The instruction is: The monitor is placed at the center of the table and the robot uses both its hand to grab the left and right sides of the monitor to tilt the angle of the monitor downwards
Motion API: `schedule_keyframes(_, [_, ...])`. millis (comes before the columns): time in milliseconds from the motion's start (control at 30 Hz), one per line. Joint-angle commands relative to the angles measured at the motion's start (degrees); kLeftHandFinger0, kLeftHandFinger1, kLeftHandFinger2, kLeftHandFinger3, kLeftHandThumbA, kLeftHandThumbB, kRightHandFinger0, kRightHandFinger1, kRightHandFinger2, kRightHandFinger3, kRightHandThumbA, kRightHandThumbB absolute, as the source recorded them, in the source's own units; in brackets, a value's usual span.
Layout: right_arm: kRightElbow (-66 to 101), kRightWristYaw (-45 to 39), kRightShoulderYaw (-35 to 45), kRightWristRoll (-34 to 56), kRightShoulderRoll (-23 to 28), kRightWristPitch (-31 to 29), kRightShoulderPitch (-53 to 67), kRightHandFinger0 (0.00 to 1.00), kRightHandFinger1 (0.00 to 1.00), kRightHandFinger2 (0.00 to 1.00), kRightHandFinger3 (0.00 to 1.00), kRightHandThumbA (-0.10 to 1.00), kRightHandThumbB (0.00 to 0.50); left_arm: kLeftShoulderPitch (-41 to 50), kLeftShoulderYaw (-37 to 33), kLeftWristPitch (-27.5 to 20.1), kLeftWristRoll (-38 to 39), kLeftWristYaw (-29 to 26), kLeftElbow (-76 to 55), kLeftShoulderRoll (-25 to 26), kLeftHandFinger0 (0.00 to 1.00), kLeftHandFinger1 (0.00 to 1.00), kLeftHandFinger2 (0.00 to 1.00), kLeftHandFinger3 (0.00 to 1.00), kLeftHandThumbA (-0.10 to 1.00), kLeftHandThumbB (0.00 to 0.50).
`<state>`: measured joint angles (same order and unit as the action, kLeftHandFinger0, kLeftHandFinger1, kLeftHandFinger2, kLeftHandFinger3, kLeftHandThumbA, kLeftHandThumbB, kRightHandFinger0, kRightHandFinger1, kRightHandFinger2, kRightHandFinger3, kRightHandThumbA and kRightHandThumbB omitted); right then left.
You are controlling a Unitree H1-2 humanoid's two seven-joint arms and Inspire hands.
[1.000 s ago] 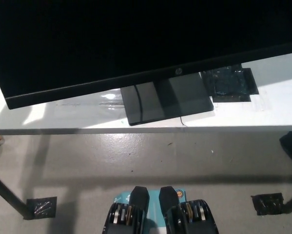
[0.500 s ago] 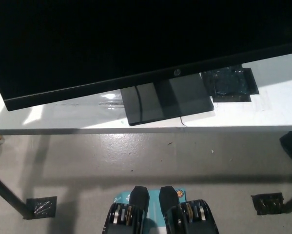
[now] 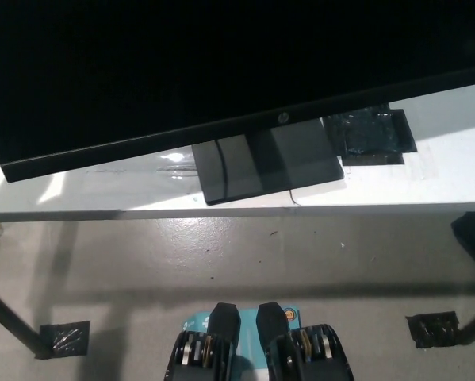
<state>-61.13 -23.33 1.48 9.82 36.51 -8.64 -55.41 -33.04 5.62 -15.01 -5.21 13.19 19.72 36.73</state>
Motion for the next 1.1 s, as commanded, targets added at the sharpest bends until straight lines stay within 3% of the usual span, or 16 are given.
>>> schedule_keyframes(0, [3.49, 7.32, -0.76, -5.35, 2.26, 4.19, -2.93, 1.0, 1.0, 1.0, 1.0, 0.91, 0.5, -0.98, 0.4, -0.05, 0.73, 0.71, -1.59, 2.01, 1.0, 1.0, 1.0, 1.0, 0.97, 0.489])
schedule_keyframes(167, [7.05, 20.93, 4.16, -6.39, 1.37, 3.27, 0.42, 1.0, 1.0, 1.0, 1.0, 0.85, 0.5, -0.37, 0.72, -0.69, 0.95, 0.92, -1.27, 2.31, 1.0, 1.0, 1.0, 1.0, 0.98, 0.486])
schedule_keyframes(600, [18.85, 27.37, 6.62, -10.64, 0.09, 7.58, 4.38, 1.0, 1.0, 1.0, 1.0, 0.92, 0.5, 0.25, 0.98, -0.21, 0.79, 0.81, -1.93, 2.31, 1.0, 1.0, 1.0, 1.0, 0.99, 0.494])
schedule_keyframes(800, [16.29, 14.95, 9.74, -1.35, -1.68, 5.67, 3.1, 1.0, 1.0, 1.0, 1.0, 0.86, 0.5, 0.31, 0.75, -1.46, 0.99, 1.2, -1.28, 2.01, 1.0, 1.0, 1.0, 1.0, 0.98, 0.478])
schedule_keyframes(1067, [3.54, -5.42, 7.86, 2.53, -0.52, 3.67, -4.39, 1.0, 1.0, 1.0, 1.0, 0.82, 0.5, 0.36, 0.55, -1.29, 0.6, 1.11, -1.63, 1.84, 1.0, 1.0, 1.0, 1.0, 0.98, 0.469])
